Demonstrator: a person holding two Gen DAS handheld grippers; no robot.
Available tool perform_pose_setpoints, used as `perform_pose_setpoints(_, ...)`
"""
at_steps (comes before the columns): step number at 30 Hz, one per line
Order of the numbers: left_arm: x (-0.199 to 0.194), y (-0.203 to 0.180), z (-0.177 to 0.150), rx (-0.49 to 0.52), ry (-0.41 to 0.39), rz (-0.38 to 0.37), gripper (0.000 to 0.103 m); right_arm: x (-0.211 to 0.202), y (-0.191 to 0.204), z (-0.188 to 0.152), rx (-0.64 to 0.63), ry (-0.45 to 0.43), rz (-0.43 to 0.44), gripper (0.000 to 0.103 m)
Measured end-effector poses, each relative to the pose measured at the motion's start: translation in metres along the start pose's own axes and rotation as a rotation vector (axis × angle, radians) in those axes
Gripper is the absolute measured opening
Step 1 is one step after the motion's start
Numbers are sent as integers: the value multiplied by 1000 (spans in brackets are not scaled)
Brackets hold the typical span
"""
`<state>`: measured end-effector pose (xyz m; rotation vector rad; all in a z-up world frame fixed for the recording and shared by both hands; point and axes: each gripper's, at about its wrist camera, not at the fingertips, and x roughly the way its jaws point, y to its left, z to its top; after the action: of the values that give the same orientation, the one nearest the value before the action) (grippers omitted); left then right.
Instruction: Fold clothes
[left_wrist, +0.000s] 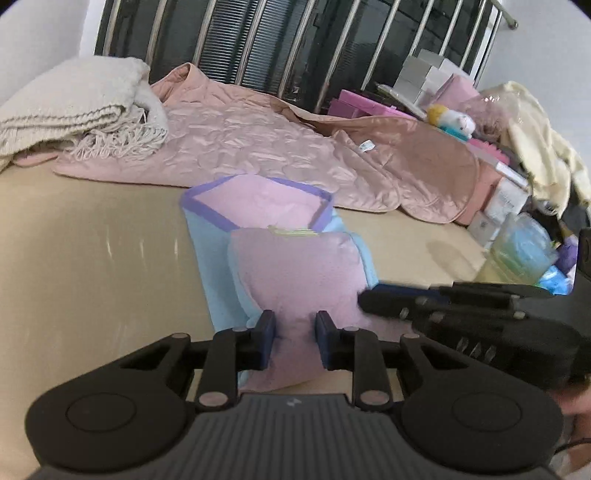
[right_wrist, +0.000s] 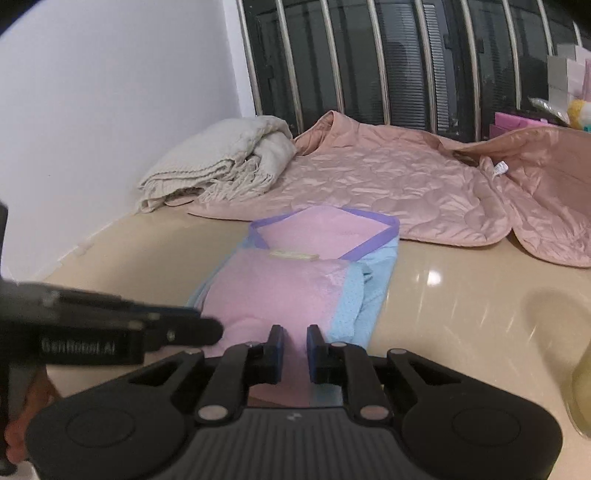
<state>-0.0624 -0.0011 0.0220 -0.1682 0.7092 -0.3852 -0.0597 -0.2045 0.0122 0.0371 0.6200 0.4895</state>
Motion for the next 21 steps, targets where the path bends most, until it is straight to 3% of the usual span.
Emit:
perform_pose_setpoints(4,-6,6,2,2,12,-25,29,0,1,-5,-34,2,-1,13)
perform_pose_setpoints(7,-17,7,14,30,37,-34,53,-3,3,2,-60,31,7,13)
perform_pose_setpoints(8,-23,14,26,13,3,-25,63,-8,0,11,-55,6,22,15)
perform_pose_setpoints(10,-21,25,56,15,-54,65,82,-8,-13,36,-36,-38,-4,32)
perform_pose_setpoints(13,12,44,96,-2,-50,155,82,20,-39,77,23,-21,-88,37)
perform_pose_setpoints(14,26,50,107,-21,-31,174,77,35,-47,88,43,4,-105,37)
perform_pose_setpoints(18,73,65,122,-59,59,188,71,84,-68,115,107,107,-155,36)
perform_pose_setpoints(21,91,70,119,-71,100,206,52,103,-81,116,159,142,-175,35)
